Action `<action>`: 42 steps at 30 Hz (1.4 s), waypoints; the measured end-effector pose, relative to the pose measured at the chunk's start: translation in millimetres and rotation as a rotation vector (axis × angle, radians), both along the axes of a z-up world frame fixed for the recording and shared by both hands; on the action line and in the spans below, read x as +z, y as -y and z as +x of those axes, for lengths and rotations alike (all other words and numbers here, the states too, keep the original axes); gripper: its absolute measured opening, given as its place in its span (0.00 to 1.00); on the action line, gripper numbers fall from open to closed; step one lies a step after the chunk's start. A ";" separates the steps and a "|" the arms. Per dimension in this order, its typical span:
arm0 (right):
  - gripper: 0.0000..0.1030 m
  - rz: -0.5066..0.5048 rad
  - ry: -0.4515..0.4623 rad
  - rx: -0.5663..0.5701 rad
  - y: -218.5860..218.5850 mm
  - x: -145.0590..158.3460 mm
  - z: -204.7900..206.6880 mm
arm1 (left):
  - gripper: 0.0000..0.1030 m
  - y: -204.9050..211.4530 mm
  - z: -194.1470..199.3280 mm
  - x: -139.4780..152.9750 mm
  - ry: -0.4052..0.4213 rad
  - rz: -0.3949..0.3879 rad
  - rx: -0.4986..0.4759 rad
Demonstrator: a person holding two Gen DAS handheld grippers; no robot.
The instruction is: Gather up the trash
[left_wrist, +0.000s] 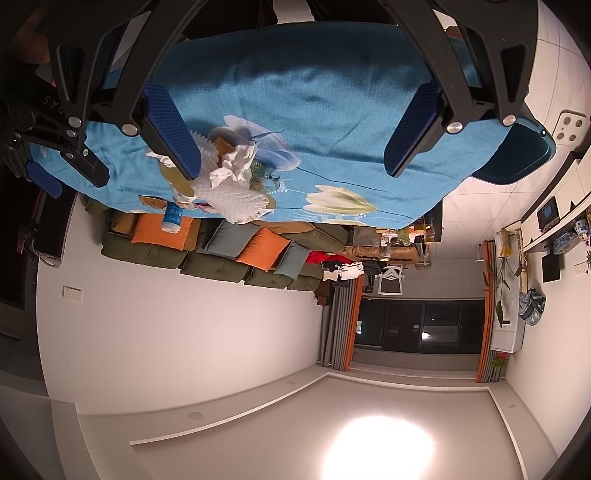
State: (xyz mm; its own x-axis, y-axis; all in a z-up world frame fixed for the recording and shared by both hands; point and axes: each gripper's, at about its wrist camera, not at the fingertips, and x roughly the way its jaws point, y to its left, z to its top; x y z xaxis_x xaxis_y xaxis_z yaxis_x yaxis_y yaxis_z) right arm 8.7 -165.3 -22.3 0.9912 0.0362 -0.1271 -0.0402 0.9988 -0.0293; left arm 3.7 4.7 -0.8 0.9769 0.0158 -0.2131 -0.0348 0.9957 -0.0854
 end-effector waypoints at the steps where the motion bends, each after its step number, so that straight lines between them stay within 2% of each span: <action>1: 0.94 -0.001 0.000 0.000 0.1 0.0 0.0 | 0.95 0.1 0.1 0.0 0.000 0.001 0.001; 42: 0.94 0.009 -0.033 0.007 1.0 0.5 5.6 | 0.95 -3.3 2.8 -1.0 -0.019 -0.031 -0.010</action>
State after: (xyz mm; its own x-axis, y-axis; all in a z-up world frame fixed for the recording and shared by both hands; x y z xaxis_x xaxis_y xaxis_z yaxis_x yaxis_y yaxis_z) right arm 14.3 -166.3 -21.8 0.9862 0.0441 -0.1593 -0.0477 0.9987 -0.0192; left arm 6.5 8.0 -1.8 0.9728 -0.0007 -0.2316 -0.0267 0.9930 -0.1152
